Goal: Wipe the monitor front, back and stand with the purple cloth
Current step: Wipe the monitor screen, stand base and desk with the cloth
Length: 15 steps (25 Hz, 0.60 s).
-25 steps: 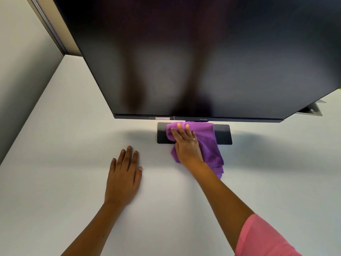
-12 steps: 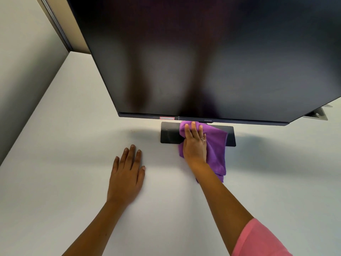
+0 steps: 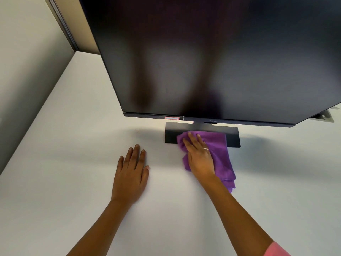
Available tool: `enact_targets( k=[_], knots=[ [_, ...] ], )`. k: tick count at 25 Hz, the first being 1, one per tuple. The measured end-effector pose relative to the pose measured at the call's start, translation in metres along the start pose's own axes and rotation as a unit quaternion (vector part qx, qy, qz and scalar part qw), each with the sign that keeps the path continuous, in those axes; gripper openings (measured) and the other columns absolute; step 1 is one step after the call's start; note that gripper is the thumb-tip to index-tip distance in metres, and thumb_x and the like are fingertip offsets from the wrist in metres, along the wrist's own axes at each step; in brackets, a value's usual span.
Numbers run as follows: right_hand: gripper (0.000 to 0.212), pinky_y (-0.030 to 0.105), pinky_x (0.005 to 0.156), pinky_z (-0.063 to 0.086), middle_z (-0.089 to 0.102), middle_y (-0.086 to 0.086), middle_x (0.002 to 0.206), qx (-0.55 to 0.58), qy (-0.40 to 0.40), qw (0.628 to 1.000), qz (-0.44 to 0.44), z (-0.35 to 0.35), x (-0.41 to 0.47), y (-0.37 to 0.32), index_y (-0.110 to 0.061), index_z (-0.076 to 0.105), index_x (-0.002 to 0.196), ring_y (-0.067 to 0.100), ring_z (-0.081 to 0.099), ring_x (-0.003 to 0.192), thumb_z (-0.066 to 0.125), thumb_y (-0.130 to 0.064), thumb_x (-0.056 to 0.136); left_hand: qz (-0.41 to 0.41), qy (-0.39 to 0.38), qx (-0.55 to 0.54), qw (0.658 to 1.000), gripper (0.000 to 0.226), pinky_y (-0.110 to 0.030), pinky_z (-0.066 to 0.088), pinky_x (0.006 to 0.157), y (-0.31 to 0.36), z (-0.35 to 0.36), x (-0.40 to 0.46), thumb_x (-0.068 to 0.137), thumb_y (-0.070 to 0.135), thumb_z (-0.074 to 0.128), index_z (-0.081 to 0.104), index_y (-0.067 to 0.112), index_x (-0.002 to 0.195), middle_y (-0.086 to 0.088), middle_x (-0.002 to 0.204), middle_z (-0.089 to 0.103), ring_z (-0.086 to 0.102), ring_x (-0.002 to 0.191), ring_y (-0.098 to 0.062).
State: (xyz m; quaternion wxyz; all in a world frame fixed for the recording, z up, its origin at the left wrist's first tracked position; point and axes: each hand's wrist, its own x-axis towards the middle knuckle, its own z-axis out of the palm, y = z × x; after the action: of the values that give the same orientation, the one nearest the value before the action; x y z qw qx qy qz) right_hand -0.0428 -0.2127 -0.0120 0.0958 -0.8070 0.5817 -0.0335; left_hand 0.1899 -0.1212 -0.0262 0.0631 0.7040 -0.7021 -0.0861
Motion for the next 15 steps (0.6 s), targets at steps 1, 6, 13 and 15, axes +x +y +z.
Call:
enact_targets(
  k=[1, 6, 13, 15],
  knots=[
    [0.066, 0.039, 0.116, 0.002, -0.005, 0.002, 0.158, -0.005, 0.007, 0.999, 0.041, 0.000, 0.006, 0.001, -0.021, 0.008, 0.149, 0.028, -0.005, 0.145, 0.047, -0.015, 0.096, 0.000, -0.001, -0.002, 1.000, 0.062, -0.046, 0.021, 0.114, 0.000, 0.000, 0.000, 0.099, 0.045, 0.008, 0.030, 0.013, 0.148, -0.009, 0.156, 0.023, 0.021, 0.144, -0.028],
    [0.055, 0.061, 0.090, 0.047, 0.054, 0.019, 0.130, 0.068, 0.062, 0.994, 0.061, 0.004, 0.057, -0.044, -0.007, 0.056, 0.126, 0.048, 0.046, 0.122, 0.073, -0.001, 0.074, -0.002, -0.003, 0.000, 1.000, 0.060, -0.046, 0.023, 0.112, 0.000, -0.001, 0.002, 0.099, 0.042, 0.012, 0.035, 0.012, 0.146, -0.011, 0.155, 0.027, 0.026, 0.142, -0.029],
    [0.074, 0.048, 0.101, 0.037, 0.046, 0.011, 0.143, 0.005, 0.010, 0.998, -0.057, 0.009, 0.015, -0.050, -0.012, 0.050, 0.134, 0.037, 0.043, 0.130, 0.082, -0.011, 0.067, 0.001, 0.001, -0.004, 1.000, 0.061, -0.045, 0.021, 0.114, 0.000, 0.000, 0.002, 0.100, 0.044, 0.010, 0.031, 0.013, 0.148, -0.009, 0.156, 0.025, 0.023, 0.143, -0.028],
    [0.075, 0.050, 0.094, 0.044, 0.050, 0.011, 0.138, 0.000, 0.016, 1.000, -0.024, 0.014, 0.002, -0.025, -0.011, 0.055, 0.130, 0.036, 0.050, 0.124, 0.085, -0.008, 0.061, 0.002, 0.001, -0.005, 1.000, 0.061, -0.045, 0.020, 0.115, -0.001, 0.001, 0.001, 0.099, 0.045, 0.009, 0.029, 0.014, 0.148, -0.008, 0.157, 0.022, 0.020, 0.144, -0.027]
  ],
)
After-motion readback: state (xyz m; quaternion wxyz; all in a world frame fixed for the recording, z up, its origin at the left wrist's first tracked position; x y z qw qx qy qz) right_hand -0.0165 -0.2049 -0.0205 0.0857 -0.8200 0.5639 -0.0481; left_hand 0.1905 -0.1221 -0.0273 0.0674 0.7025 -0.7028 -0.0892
